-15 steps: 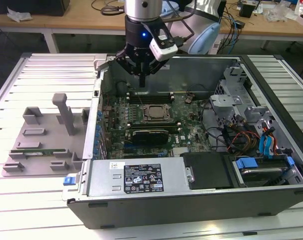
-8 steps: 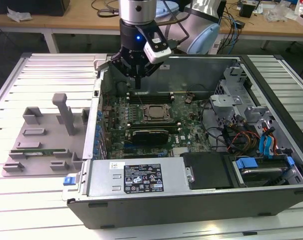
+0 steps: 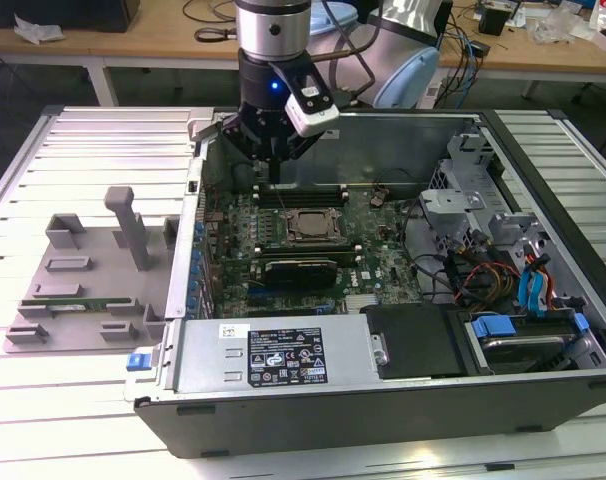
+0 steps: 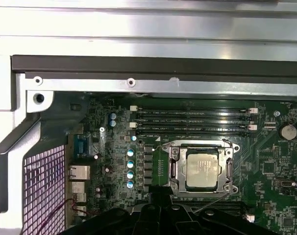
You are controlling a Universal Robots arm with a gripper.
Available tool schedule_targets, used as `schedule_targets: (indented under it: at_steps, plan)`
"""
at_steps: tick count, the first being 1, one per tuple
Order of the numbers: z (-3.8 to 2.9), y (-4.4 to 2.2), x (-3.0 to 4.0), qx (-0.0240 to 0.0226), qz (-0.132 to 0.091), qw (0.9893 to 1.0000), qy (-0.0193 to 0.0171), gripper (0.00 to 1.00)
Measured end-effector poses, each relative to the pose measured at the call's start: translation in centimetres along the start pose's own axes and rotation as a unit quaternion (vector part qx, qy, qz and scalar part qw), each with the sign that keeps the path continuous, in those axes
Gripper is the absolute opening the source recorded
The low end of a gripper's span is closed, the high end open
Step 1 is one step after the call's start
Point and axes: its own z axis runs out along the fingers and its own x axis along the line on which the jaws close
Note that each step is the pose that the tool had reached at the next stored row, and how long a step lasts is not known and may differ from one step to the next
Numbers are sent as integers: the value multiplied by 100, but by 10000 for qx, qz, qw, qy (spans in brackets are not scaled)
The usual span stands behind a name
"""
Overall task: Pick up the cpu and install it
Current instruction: 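Install the first cpu locking lever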
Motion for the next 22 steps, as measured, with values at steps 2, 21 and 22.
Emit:
schedule_targets:
  at_steps: [2,21,22]
  plan:
    - [18,2,7,0,0,10000,0,11]
    - [275,18,77,1,1,10000,0,11]
    - [286,18,80,0,0,10000,0,11]
